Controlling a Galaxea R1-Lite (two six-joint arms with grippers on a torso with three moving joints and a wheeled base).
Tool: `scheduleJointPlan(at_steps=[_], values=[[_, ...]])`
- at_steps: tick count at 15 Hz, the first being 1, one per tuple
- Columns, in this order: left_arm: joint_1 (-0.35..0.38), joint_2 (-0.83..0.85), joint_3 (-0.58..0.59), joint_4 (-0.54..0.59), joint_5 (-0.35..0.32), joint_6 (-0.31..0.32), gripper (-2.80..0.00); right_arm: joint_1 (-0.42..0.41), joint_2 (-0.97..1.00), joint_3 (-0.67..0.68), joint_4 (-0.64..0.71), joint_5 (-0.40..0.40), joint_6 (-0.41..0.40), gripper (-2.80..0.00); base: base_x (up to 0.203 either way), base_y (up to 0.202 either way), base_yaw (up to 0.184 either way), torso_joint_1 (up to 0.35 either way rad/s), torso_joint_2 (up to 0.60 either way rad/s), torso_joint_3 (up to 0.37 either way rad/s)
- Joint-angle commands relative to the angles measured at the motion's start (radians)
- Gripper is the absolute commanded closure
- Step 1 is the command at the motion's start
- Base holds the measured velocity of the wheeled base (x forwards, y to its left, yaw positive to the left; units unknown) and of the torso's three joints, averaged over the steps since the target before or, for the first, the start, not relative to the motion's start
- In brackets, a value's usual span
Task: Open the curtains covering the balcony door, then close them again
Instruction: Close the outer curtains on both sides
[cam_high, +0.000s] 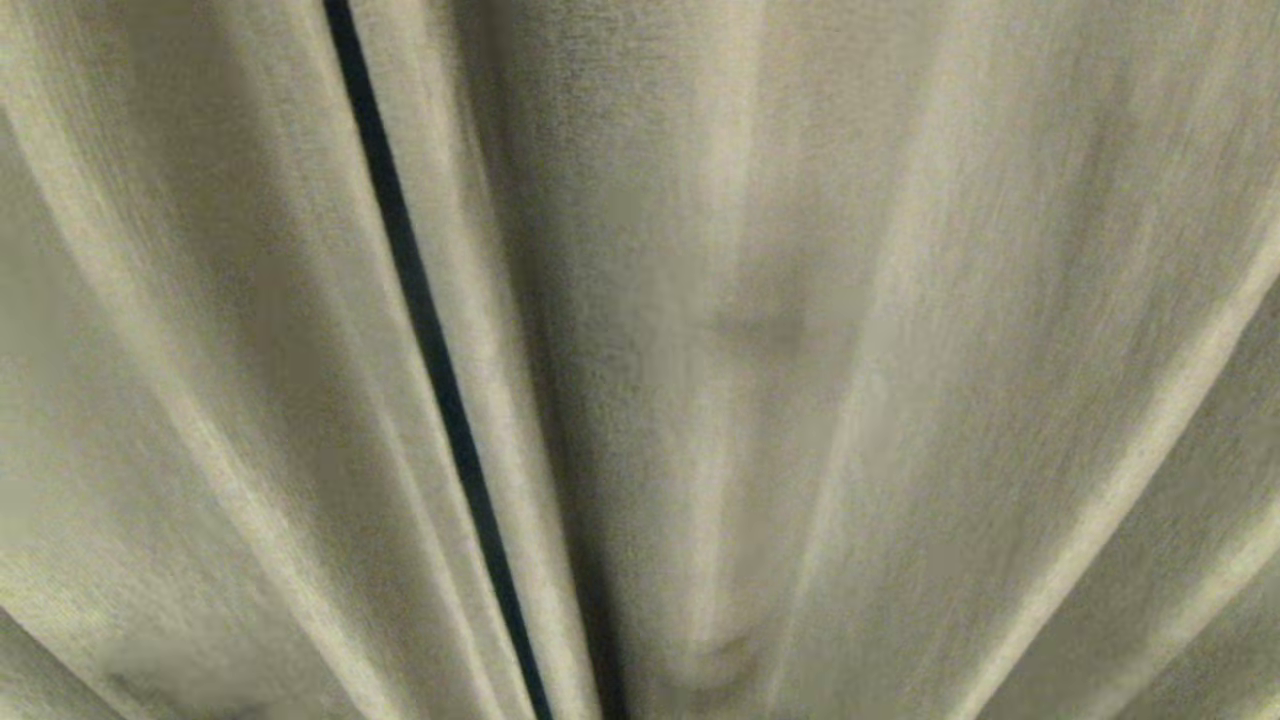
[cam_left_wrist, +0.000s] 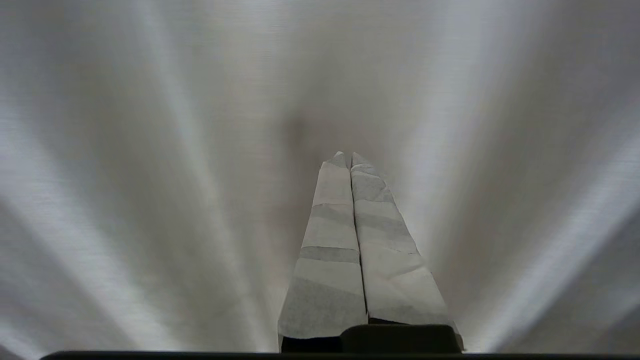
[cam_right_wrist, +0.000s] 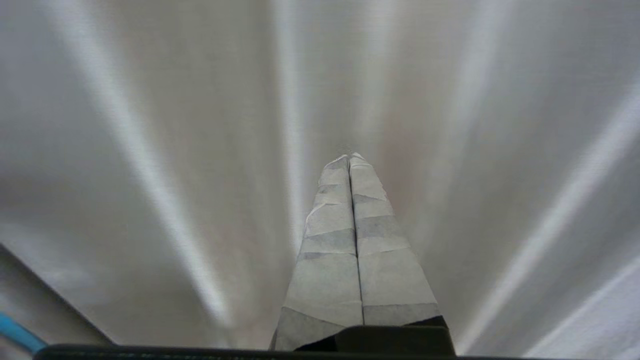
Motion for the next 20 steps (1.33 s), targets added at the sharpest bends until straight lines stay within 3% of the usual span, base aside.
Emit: scheduleJointPlan(at_steps=[1,7,20], values=[[0.000,0.000,0.000,0.000,0.002,0.000,0.00,0.000,0.000,0.000,0.000,0.000,-0.001,0.00,0.000,0.193,-0.002,0.006,0.00,0.001],[0.000,0.000,0.000,0.000,0.002,0.001,0.00,0.000,0.000,0.000,0.000,0.000,0.001,0.00,0.000,0.159,0.002,0.001,0.00,0.002],[0.000,0.000,0.000,0.000,0.002,0.001,0.00,0.000,0.000,0.000,0.000,-0.001,0.002,0.00,0.000,0.000,0.000,0.000,0.00,0.000]])
